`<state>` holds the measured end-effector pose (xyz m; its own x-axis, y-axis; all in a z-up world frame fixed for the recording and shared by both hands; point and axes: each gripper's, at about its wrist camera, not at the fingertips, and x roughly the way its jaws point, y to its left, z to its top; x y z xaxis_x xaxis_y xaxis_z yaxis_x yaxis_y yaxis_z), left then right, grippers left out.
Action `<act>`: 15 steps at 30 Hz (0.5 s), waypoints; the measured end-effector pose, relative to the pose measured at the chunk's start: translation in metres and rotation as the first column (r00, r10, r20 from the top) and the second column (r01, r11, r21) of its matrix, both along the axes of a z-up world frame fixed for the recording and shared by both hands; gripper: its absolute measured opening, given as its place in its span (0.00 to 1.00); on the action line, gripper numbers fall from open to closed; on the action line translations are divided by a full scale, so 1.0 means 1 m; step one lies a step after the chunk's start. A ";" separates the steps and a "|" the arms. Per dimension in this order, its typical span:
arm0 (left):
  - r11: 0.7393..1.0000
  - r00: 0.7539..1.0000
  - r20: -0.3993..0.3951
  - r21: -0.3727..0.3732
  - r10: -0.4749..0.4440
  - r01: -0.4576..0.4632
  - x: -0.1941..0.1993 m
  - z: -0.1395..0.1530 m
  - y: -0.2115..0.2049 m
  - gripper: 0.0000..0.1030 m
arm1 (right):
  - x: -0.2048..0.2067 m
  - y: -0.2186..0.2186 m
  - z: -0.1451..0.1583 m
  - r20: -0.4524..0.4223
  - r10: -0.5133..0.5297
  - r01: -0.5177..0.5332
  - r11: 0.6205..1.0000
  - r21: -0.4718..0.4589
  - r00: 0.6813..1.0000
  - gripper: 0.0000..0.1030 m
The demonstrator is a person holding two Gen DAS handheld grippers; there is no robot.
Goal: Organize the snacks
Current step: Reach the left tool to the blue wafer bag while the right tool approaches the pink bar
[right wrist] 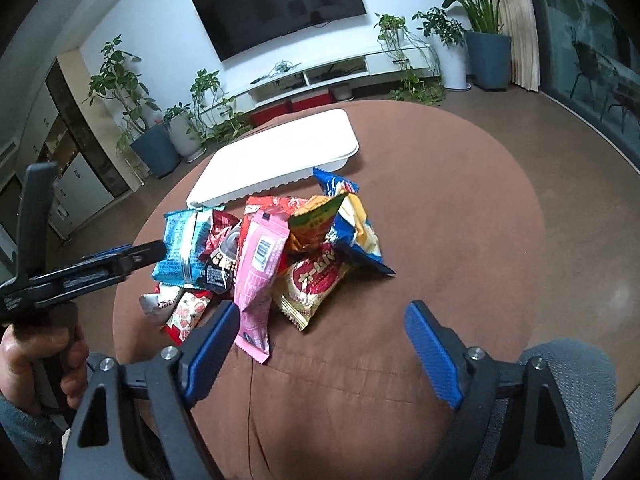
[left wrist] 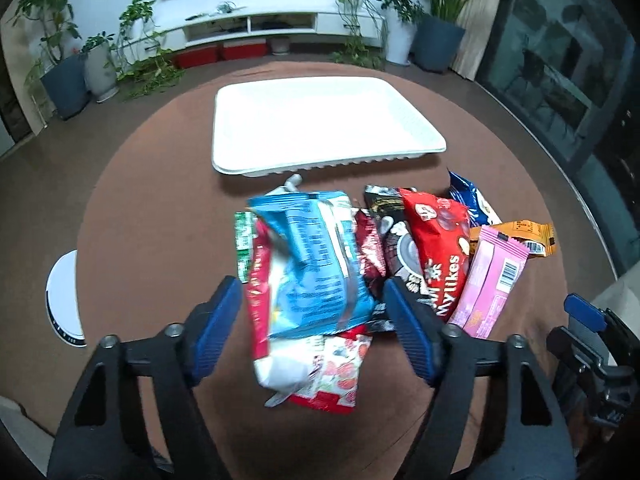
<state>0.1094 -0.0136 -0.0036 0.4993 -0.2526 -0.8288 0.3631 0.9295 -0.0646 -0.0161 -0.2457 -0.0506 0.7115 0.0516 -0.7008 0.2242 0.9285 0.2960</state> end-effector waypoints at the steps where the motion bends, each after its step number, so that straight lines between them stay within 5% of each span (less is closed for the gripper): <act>1: 1.000 1.000 -0.003 0.008 -0.005 0.005 0.003 -0.002 -0.004 0.65 | 0.000 0.000 -0.001 -0.001 0.002 -0.002 1.000 -0.001 1.000 0.82; 11: 0.993 0.996 -0.073 0.098 -0.055 0.062 0.054 -0.034 -0.043 0.59 | 0.000 -0.007 -0.004 -0.013 0.011 -0.011 1.000 0.024 1.000 0.80; 15: 0.992 0.993 -0.098 0.104 -0.067 0.077 0.070 -0.051 -0.049 0.43 | 0.000 -0.008 -0.008 -0.023 0.022 -0.021 0.999 0.031 0.999 0.77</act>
